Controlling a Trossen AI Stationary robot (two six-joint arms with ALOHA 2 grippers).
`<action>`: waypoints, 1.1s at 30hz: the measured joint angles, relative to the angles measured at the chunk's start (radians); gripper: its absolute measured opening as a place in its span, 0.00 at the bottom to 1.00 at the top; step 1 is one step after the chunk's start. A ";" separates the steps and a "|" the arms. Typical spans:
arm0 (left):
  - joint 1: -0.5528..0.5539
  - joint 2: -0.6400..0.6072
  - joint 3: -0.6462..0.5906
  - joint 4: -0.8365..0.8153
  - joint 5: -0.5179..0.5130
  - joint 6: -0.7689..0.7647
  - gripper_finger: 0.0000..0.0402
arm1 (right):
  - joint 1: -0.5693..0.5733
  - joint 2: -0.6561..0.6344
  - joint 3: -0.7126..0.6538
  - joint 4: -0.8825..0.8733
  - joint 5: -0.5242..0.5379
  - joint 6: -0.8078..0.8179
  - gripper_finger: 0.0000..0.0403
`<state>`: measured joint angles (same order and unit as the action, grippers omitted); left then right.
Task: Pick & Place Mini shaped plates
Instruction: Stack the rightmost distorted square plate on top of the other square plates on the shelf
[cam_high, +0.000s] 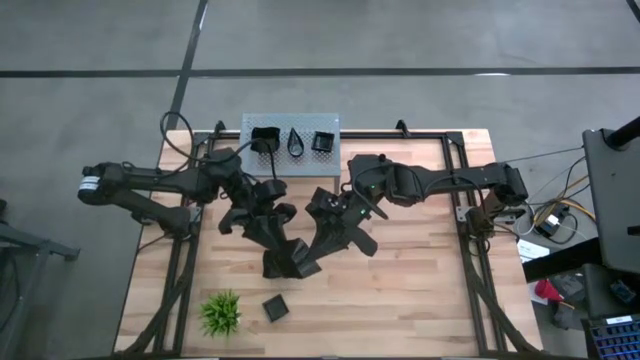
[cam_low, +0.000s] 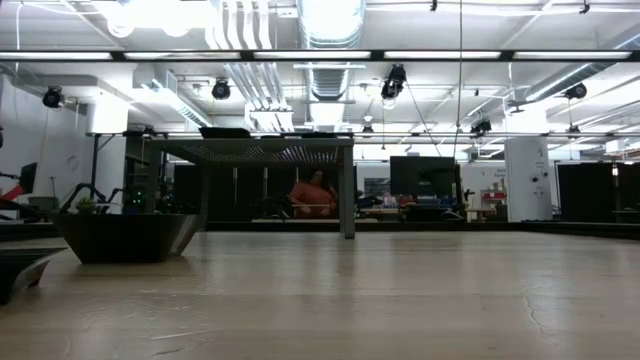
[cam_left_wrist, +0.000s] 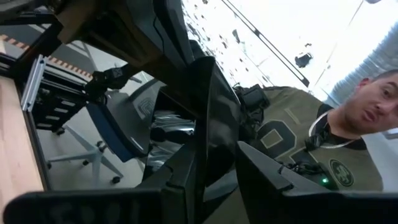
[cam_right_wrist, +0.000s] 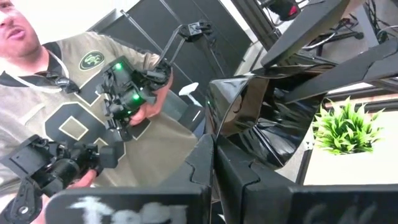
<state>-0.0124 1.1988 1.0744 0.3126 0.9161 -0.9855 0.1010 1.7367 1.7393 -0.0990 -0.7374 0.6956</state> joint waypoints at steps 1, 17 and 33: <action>0.000 0.000 0.000 0.000 0.000 0.000 0.25 | -0.001 0.000 0.000 0.000 -0.001 0.000 0.02; -0.009 -0.006 0.000 0.001 0.007 0.084 0.00 | -0.003 0.000 0.000 0.002 0.096 0.065 0.02; -0.007 -0.004 0.000 -0.407 -0.023 0.306 0.00 | -0.101 0.002 0.002 0.025 0.247 0.199 0.40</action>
<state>-0.0196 1.1949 1.0744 -0.0941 0.8936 -0.6791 0.0005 1.7386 1.7412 -0.0738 -0.4906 0.8948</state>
